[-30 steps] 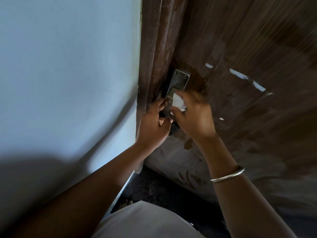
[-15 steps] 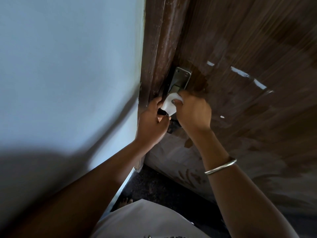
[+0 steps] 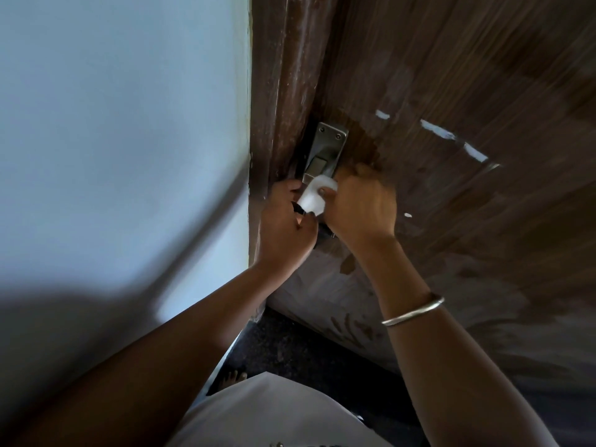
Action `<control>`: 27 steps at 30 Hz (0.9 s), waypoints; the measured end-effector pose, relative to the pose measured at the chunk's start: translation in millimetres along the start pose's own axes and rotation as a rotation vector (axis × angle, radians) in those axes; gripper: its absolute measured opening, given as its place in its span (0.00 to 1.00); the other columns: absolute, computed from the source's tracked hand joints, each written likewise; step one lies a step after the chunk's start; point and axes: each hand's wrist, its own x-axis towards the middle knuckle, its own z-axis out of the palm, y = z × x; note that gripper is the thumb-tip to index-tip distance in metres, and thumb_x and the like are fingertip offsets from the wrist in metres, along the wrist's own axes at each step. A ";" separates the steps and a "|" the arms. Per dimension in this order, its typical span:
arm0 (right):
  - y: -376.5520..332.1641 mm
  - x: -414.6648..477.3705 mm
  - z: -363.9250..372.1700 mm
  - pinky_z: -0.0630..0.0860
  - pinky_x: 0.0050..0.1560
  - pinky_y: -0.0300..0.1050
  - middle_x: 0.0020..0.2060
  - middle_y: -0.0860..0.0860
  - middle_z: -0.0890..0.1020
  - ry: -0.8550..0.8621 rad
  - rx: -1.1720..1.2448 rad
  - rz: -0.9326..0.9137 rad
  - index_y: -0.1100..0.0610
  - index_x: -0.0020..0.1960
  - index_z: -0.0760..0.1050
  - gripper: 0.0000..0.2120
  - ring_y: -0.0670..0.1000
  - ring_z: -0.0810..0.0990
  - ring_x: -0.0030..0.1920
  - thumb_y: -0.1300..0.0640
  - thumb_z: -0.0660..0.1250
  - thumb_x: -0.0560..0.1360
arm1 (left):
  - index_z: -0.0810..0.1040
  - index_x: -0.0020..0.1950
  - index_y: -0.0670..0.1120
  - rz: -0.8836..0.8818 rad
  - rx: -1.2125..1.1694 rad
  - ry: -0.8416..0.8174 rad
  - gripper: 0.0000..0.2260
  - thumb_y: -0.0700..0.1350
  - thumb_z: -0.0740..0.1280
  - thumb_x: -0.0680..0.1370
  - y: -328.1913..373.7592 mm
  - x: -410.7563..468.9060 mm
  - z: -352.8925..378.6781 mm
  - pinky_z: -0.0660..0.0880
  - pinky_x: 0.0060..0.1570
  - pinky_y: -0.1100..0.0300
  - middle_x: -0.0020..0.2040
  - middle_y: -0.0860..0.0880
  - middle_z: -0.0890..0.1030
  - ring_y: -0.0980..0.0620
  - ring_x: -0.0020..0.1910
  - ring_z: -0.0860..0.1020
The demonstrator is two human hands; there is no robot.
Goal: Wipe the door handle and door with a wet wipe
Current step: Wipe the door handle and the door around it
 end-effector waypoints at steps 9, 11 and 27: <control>-13.4 -2.8 4.1 0.77 0.36 0.48 0.40 0.57 0.82 0.069 -0.206 -0.077 0.59 0.47 0.80 0.17 0.58 0.80 0.39 0.46 0.62 0.77 | 0.66 0.45 0.51 0.049 0.005 0.105 0.15 0.34 0.64 0.67 -2.1 -2.3 0.9 0.66 0.28 0.72 0.30 0.54 0.69 0.60 0.29 0.71; -1.8 -8.4 3.9 0.76 0.39 0.49 0.43 0.59 0.82 0.034 -0.194 -0.134 0.61 0.49 0.78 0.11 0.60 0.80 0.42 0.53 0.65 0.75 | 0.67 0.45 0.50 0.079 0.007 0.102 0.14 0.35 0.65 0.67 -1.1 -1.4 1.0 0.66 0.29 0.74 0.32 0.55 0.70 0.61 0.30 0.72; 27.0 4.9 -5.9 0.70 0.42 0.42 0.47 0.57 0.80 -0.165 0.339 -0.009 0.60 0.50 0.77 0.10 0.55 0.79 0.46 0.56 0.71 0.72 | 0.69 0.43 0.48 0.094 0.018 0.092 0.12 0.33 0.62 0.67 0.2 1.0 -2.5 0.66 0.29 0.69 0.36 0.44 0.75 0.55 0.30 0.71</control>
